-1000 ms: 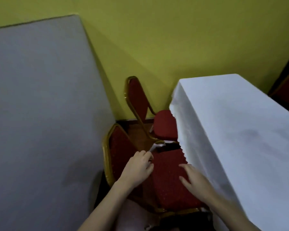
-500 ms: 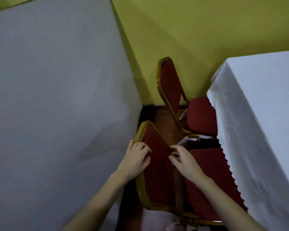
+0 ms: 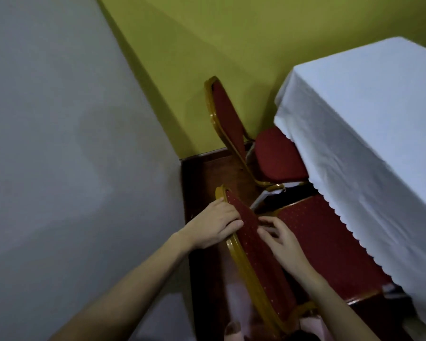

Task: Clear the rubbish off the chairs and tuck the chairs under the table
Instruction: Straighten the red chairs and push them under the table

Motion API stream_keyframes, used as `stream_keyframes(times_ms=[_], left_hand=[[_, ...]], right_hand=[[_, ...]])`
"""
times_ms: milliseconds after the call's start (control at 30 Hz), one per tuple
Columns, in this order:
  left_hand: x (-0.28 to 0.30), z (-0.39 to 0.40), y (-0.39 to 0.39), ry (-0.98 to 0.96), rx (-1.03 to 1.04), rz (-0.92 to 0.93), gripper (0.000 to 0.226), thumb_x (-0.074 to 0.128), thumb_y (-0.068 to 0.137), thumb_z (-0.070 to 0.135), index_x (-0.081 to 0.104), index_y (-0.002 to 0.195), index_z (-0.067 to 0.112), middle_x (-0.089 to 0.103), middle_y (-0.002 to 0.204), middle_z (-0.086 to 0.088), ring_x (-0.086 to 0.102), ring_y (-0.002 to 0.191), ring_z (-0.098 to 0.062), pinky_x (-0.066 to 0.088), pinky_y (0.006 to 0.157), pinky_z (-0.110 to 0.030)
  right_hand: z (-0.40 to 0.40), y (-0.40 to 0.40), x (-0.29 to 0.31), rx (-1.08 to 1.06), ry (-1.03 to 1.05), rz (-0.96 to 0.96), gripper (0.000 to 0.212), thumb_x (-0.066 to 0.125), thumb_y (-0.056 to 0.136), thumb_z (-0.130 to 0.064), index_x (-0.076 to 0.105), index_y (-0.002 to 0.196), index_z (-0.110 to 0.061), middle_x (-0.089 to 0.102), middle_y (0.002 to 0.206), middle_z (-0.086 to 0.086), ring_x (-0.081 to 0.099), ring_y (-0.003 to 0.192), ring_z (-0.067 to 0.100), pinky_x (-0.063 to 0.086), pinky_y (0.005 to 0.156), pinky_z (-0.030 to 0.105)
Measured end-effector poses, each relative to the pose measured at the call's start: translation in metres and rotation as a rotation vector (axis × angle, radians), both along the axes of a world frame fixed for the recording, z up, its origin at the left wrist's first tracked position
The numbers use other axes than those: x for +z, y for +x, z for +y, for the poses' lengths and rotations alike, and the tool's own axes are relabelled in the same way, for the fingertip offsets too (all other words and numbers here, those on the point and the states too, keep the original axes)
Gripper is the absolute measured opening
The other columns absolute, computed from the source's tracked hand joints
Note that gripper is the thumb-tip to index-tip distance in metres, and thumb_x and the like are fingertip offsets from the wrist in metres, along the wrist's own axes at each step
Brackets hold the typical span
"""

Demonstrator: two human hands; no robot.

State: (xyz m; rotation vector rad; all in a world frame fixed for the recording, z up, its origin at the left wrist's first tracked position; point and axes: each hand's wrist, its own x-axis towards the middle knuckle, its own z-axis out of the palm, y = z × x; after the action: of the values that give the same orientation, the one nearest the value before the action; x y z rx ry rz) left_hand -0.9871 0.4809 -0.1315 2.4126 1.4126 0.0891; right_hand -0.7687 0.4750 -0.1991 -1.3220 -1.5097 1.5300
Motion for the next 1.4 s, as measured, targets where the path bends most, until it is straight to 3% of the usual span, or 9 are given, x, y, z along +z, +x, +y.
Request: stream_keyframes(times_ms=[100, 267, 400, 500, 600, 800, 933, 1133, 1400], left_hand=[[-0.003, 0.007, -0.014, -0.038, -0.126, -0.032, 0.049, 0.036, 0.093, 0.060, 0.061, 0.110, 0.021, 0.060, 0.115, 0.005, 0.050, 0.117, -0.010, 0.017, 0.119, -0.045], [-0.006, 0.022, -0.035, -0.059, -0.384, 0.115, 0.074, 0.061, 0.071, 0.066, 0.049, 0.128, 0.020, 0.048, 0.133, 0.002, 0.038, 0.132, -0.012, 0.001, 0.121, -0.048], [-0.007, 0.040, -0.023, -0.058, -0.417, 0.176, 0.049, 0.062, 0.075, 0.037, 0.054, 0.121, 0.021, 0.056, 0.124, -0.001, 0.048, 0.125, -0.019, 0.012, 0.118, -0.059], [-0.018, 0.050, -0.018, -0.047, -0.353, 0.133, 0.036, 0.056, 0.076, 0.036, 0.062, 0.108, 0.022, 0.064, 0.110, 0.001, 0.057, 0.113, -0.022, 0.018, 0.114, -0.061], [-0.027, 0.056, -0.020, -0.017, -0.392, 0.136, 0.036, 0.060, 0.072, 0.036, 0.065, 0.105, 0.022, 0.066, 0.106, 0.002, 0.060, 0.110, -0.022, 0.022, 0.112, -0.058], [-0.031, 0.072, -0.005, -0.031, -0.444, 0.100, 0.049, 0.045, 0.071, 0.050, 0.066, 0.107, 0.024, 0.066, 0.107, 0.006, 0.059, 0.112, -0.020, 0.020, 0.113, -0.054], [-0.030, 0.086, 0.021, -0.033, -0.453, 0.101, 0.053, 0.042, 0.070, 0.051, 0.066, 0.108, 0.024, 0.066, 0.110, 0.005, 0.059, 0.114, -0.021, 0.022, 0.111, -0.054], [-0.028, 0.121, 0.082, -0.085, -0.441, 0.145, 0.040, 0.074, 0.075, 0.026, 0.065, 0.114, 0.025, 0.065, 0.114, 0.003, 0.054, 0.120, -0.021, 0.013, 0.116, -0.055], [-0.022, 0.170, 0.153, -0.072, -0.516, 0.082, 0.034, 0.076, 0.073, 0.037, 0.066, 0.105, 0.027, 0.063, 0.107, 0.006, 0.055, 0.115, -0.021, 0.018, 0.113, -0.053]], right_hand=[[-0.022, -0.018, 0.003, -0.037, -0.032, 0.056, 0.031, 0.063, 0.088, -0.034, 0.058, 0.118, -0.030, 0.056, 0.127, -0.007, 0.056, 0.113, -0.003, 0.048, 0.092, 0.022], [-0.048, -0.023, 0.007, 0.017, -0.128, 0.014, 0.036, 0.062, 0.084, -0.049, 0.055, 0.119, -0.043, 0.051, 0.133, -0.017, 0.045, 0.126, 0.004, 0.036, 0.111, 0.033], [-0.064, -0.020, 0.014, 0.033, -0.137, -0.065, 0.078, 0.067, 0.066, -0.070, 0.041, 0.135, -0.042, 0.039, 0.145, -0.016, 0.035, 0.134, 0.001, 0.031, 0.116, 0.039], [-0.073, -0.028, 0.017, 0.207, -0.030, -0.294, 0.103, 0.073, 0.069, -0.050, 0.012, 0.150, -0.029, 0.013, 0.158, -0.010, 0.016, 0.143, 0.007, 0.022, 0.118, 0.034], [-0.081, -0.031, 0.021, 0.205, 0.044, -0.369, 0.094, 0.063, 0.078, -0.024, 0.004, 0.151, -0.020, 0.006, 0.160, -0.001, 0.008, 0.146, 0.010, 0.015, 0.119, 0.029], [-0.084, -0.022, 0.025, 0.119, 0.104, -0.443, 0.083, 0.057, 0.083, -0.016, 0.011, 0.151, -0.012, 0.014, 0.159, 0.008, 0.013, 0.146, 0.015, 0.012, 0.117, 0.024], [-0.083, -0.005, 0.025, -0.007, 0.188, -0.559, 0.074, 0.057, 0.084, -0.018, 0.022, 0.149, -0.013, 0.027, 0.156, 0.006, 0.026, 0.143, 0.017, 0.019, 0.116, 0.025], [-0.076, 0.034, 0.022, -0.274, 0.251, -0.701, 0.051, 0.054, 0.091, -0.027, 0.040, 0.139, -0.014, 0.056, 0.135, 0.003, 0.055, 0.120, 0.019, 0.040, 0.100, 0.028], [-0.034, 0.089, 0.025, -0.453, 0.178, -0.770, 0.043, 0.057, 0.089, -0.038, 0.048, 0.128, -0.025, 0.068, 0.105, -0.003, 0.065, 0.094, 0.019, 0.049, 0.081, 0.033]])
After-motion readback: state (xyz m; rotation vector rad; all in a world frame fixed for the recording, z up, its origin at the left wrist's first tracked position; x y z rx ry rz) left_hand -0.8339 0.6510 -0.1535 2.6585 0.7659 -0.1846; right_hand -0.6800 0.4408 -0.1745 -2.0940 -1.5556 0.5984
